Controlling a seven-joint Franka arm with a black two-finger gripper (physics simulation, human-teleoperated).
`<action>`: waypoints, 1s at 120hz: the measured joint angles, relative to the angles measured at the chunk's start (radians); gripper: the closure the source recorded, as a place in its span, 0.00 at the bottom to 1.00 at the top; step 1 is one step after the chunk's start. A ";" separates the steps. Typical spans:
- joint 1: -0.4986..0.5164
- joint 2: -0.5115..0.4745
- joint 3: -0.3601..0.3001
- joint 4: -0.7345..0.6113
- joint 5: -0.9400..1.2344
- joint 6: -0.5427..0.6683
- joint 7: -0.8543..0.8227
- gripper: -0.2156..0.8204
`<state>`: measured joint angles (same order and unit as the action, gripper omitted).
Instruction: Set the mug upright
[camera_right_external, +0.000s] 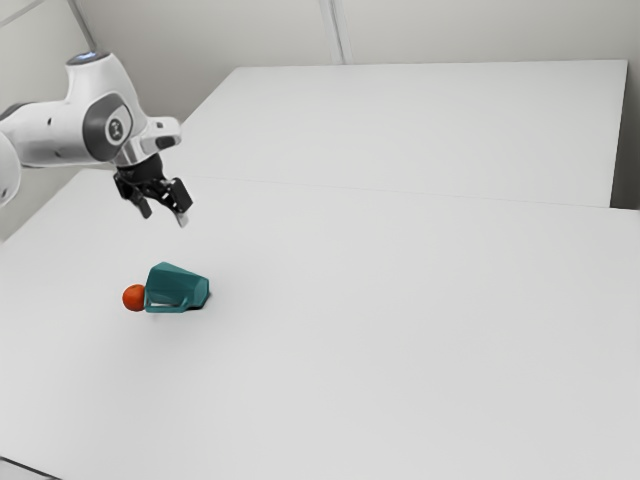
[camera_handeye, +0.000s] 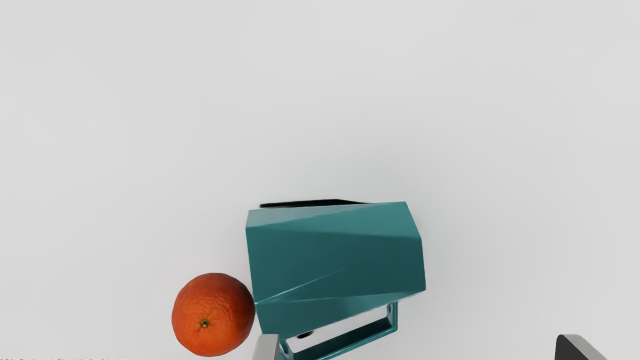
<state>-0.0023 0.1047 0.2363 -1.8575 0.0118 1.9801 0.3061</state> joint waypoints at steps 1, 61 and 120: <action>0.001 0.000 0.000 -0.001 -0.001 0.001 0.000 0.21; 0.247 0.155 0.009 0.099 -0.307 -0.149 0.173 0.21; 0.351 0.379 -0.010 0.231 -0.614 -0.394 0.431 0.21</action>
<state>0.3486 0.4834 0.2263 -1.6270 -0.6025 1.5864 0.7375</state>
